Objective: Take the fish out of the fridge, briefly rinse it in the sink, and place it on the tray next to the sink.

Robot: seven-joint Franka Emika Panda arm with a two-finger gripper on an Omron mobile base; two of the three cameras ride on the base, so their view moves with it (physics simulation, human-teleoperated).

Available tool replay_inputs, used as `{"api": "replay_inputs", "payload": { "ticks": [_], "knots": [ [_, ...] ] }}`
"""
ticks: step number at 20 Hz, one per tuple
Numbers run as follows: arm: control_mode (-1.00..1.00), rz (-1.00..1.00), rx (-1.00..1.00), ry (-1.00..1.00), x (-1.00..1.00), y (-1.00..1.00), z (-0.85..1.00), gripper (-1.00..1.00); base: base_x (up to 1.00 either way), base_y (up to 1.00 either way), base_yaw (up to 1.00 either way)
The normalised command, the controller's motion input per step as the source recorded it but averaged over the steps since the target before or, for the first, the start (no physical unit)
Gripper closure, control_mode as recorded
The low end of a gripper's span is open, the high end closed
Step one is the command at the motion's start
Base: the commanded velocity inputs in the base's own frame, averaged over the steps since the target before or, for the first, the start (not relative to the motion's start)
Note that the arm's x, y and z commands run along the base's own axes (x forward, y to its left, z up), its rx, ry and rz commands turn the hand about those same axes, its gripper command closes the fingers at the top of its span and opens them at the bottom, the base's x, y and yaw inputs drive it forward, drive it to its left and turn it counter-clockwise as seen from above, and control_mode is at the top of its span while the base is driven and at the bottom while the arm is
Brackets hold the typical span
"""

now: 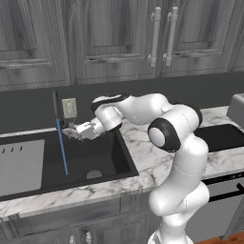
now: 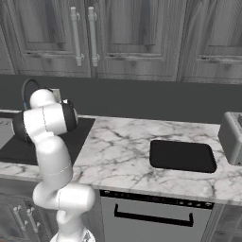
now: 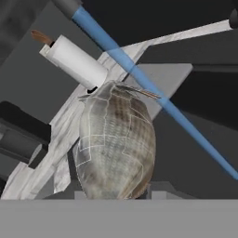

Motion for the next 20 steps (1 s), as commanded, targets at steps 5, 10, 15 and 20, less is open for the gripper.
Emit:
{"api": "replay_inputs", "payload": {
  "ticks": [5, 10, 15, 20],
  "knots": [
    [-1.00, -0.02, 0.00, 0.01, 0.08, 0.00, 0.00, 1.00, 0.00, 0.00, 0.00],
    [-1.00, 0.03, 0.00, 0.15, 0.05, 0.24, -0.22, 1.00, 0.00, 0.00, 0.00],
    [-1.00, 0.03, 0.00, 0.14, 0.26, 0.29, -0.41, 1.00, 0.00, 0.00, 0.00],
    [-1.00, 0.03, 0.00, 0.06, 0.21, 0.07, -0.14, 1.00, 0.00, 0.00, 0.00]
  ]
}}
